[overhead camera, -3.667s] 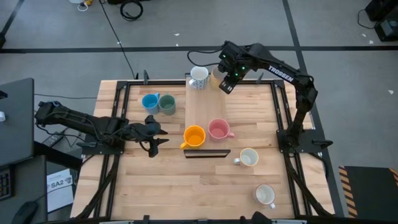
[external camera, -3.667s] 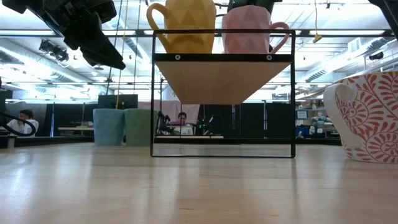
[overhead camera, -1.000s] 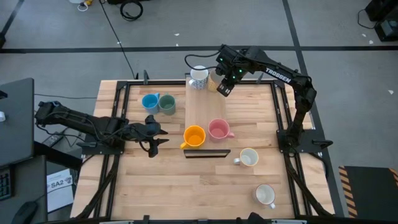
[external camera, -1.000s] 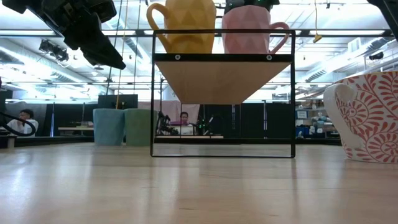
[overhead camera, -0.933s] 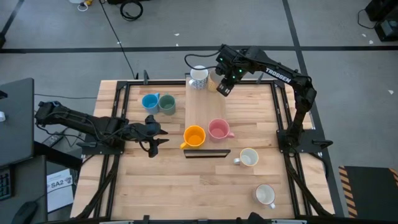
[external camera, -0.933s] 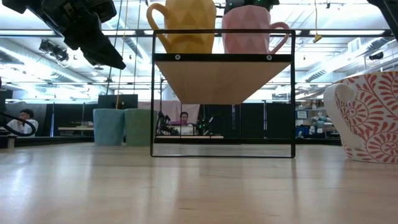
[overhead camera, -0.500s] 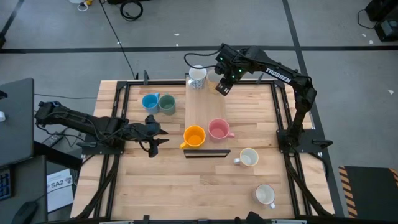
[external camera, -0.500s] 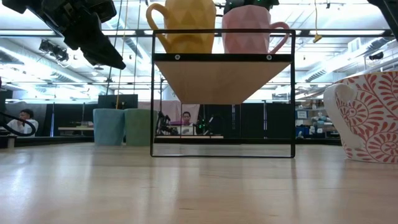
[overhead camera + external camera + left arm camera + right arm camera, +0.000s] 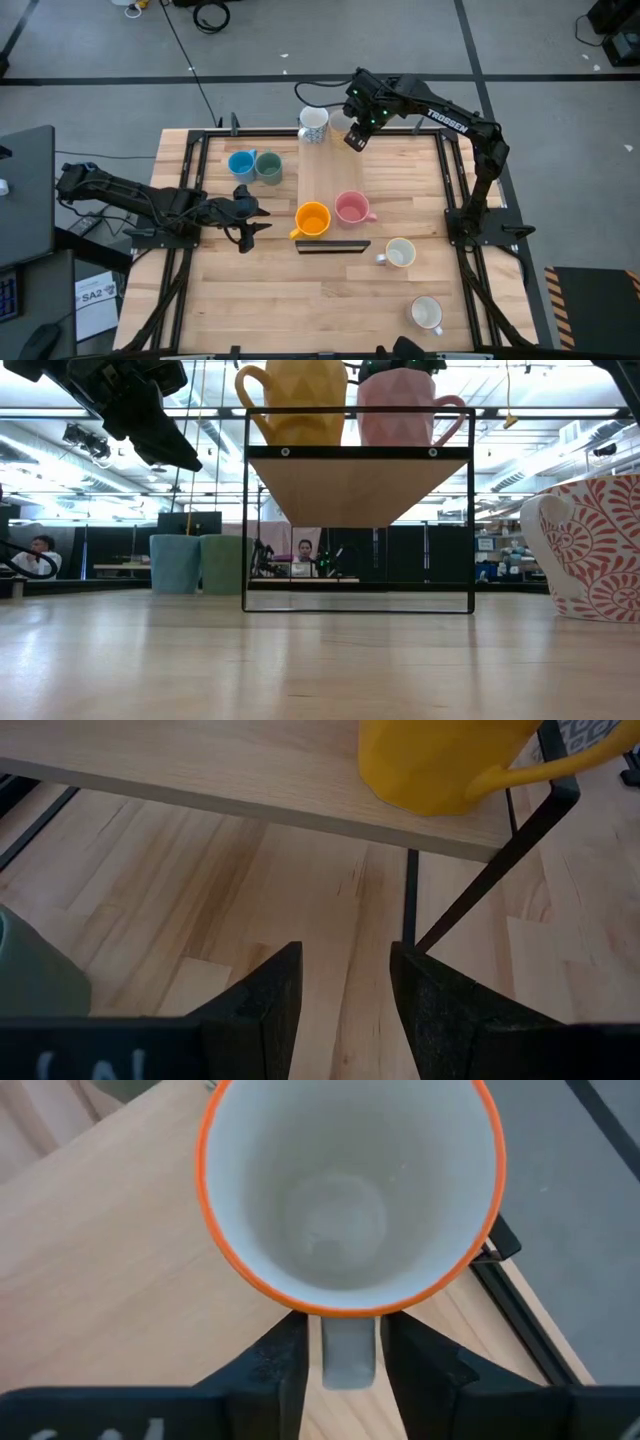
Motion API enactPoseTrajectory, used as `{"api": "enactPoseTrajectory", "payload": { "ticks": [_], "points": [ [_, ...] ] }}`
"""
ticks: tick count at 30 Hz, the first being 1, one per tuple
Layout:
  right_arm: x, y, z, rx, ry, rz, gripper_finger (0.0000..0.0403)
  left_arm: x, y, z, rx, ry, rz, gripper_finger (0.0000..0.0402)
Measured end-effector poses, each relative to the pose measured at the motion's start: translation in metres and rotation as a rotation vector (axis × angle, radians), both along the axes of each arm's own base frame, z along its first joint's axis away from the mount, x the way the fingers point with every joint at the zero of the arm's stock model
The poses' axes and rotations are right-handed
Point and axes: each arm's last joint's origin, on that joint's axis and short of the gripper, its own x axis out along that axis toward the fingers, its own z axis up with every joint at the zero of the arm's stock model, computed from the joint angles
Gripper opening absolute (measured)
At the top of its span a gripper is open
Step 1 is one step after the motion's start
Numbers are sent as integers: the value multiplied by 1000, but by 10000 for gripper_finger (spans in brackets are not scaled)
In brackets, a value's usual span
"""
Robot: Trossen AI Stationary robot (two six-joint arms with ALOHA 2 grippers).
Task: Place coffee mugs
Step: Put the orange patterned mug on the shelf, then put the blue mug on the shelf
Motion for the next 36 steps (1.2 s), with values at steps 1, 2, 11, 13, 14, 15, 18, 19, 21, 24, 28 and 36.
{"api": "enactPoseTrajectory", "payload": {
  "ticks": [1, 2, 11, 13, 14, 15, 18, 19, 21, 24, 28, 36],
  "points": [
    [0, 0, 0, -5, 3, 1, 137, 0, 0, 0, 0, 0, 0, 160],
    [0, 0, 0, -11, 8, -1, 142, 0, 0, 0, 0, 0, 0, 160],
    [-1, -2, 0, -61, 41, -25, 182, 0, 0, 0, -1, 0, 0, 160],
    [-2, -2, 0, -61, 43, -22, 185, 0, 0, 0, -1, 0, 0, 160],
    [-2, -2, 0, -63, 47, -13, 185, 0, 0, 0, -1, 0, 1, 160],
    [-2, -2, 0, -66, 52, -2, 185, 0, 0, 0, -1, 0, 1, 160],
    [-3, -1, 1, -68, 48, 5, 185, 0, 0, 0, -1, 0, 1, 160],
    [-4, 0, 3, -72, 42, 7, 185, 0, 0, 0, -1, 0, 1, 160],
    [-8, 2, 9, -85, 31, 18, 186, 0, 0, 0, -1, 0, 1, 160],
    [-15, 6, 19, -102, 6, 21, 185, 0, 0, 0, -3, -1, 2, 160],
    [-31, 16, 37, -128, -43, 16, 186, 0, 0, 0, -4, -1, 2, 160],
    [-67, 54, 73, -141, -125, 14, 185, 3, -1, 4, -20, -54, 6, 160]
  ]
}}
